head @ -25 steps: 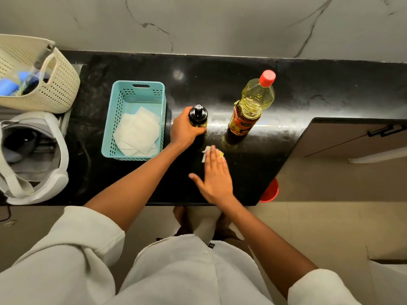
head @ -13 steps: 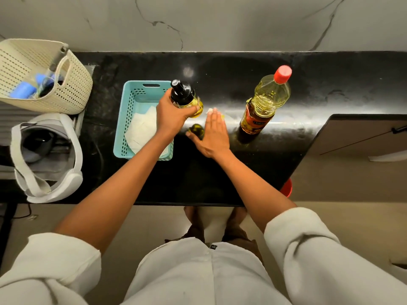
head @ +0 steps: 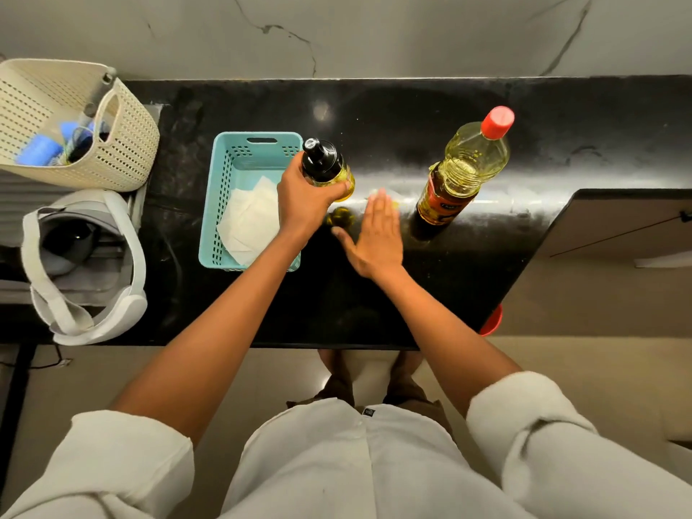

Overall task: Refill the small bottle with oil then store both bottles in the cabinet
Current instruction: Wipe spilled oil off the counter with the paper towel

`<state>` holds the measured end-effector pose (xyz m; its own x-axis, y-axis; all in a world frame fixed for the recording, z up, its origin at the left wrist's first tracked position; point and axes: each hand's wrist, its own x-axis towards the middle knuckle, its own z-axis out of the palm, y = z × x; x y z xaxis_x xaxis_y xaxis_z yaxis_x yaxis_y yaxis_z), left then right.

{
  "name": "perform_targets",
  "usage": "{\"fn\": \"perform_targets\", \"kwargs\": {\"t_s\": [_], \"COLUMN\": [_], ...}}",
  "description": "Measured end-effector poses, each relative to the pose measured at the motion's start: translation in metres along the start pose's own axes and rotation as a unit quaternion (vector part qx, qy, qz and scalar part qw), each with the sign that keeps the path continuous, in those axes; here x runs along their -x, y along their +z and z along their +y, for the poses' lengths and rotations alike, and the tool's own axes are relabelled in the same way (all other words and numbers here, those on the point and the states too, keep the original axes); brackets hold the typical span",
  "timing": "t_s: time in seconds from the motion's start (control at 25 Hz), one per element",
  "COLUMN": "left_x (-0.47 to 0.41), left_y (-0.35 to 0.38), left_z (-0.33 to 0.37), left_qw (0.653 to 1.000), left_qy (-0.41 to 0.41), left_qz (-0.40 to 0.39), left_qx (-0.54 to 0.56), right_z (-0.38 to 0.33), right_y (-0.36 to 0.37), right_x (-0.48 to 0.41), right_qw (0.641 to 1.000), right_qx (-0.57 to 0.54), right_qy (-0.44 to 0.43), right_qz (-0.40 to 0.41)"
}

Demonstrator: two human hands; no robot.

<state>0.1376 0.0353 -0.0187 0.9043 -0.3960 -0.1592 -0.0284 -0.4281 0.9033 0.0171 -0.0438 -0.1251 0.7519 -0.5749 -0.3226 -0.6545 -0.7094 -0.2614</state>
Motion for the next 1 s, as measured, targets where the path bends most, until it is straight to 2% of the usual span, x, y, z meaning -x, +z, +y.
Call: {"fn": "perform_targets", "kwargs": {"t_s": [0.12, 0.2, 0.24, 0.32, 0.4, 0.44, 0.56, 0.64, 0.72, 0.8, 0.92, 1.0], "left_x": [0.000, -0.002, -0.003, -0.001, -0.001, -0.002, -0.003, -0.003, -0.002, 0.001, 0.006, 0.007], "left_y": [0.004, 0.002, 0.000, -0.004, -0.006, -0.005, 0.000, 0.005, 0.011, 0.016, 0.022, 0.020], "left_z": [0.003, 0.003, 0.002, 0.000, 0.001, 0.001, 0.001, 0.000, -0.003, -0.005, -0.002, 0.002], "left_qw": [1.000, 1.000, 1.000, 1.000, 1.000, 1.000, 1.000, 1.000, 0.999, 0.999, 0.999, 0.998], "left_qy": [-0.002, -0.001, -0.001, -0.002, 0.002, 0.004, 0.002, 0.003, 0.000, -0.004, -0.004, 0.004], "left_qz": [-0.004, -0.008, -0.008, -0.004, -0.004, -0.003, -0.009, -0.020, -0.029, -0.031, -0.042, -0.045], "left_qx": [0.003, 0.002, 0.002, 0.002, 0.002, -0.001, -0.009, -0.016, -0.023, -0.023, -0.030, -0.037], "right_z": [-0.017, 0.014, 0.033, 0.050, 0.033, 0.016, -0.027, -0.020, 0.002, 0.014, 0.043, 0.056], "right_y": [0.015, 0.021, 0.016, 0.000, -0.012, -0.014, 0.011, 0.034, 0.036, 0.019, -0.007, -0.005], "right_x": [0.033, 0.061, 0.061, 0.039, 0.006, -0.005, 0.034, 0.087, 0.093, 0.060, 0.019, 0.021], "right_qw": [0.991, 0.984, 0.986, 0.996, 0.999, 1.000, 0.992, 0.978, 0.971, 0.982, 0.999, 0.999], "right_qx": [0.029, 0.058, 0.061, 0.051, 0.025, 0.008, 0.022, 0.038, 0.038, 0.042, 0.017, 0.022], "right_qy": [-0.127, -0.166, -0.153, -0.073, -0.020, -0.021, -0.125, -0.201, -0.233, -0.182, -0.039, 0.000], "right_qz": [-0.032, -0.023, -0.009, 0.006, 0.012, 0.002, -0.027, -0.040, -0.042, -0.011, 0.012, 0.028]}}
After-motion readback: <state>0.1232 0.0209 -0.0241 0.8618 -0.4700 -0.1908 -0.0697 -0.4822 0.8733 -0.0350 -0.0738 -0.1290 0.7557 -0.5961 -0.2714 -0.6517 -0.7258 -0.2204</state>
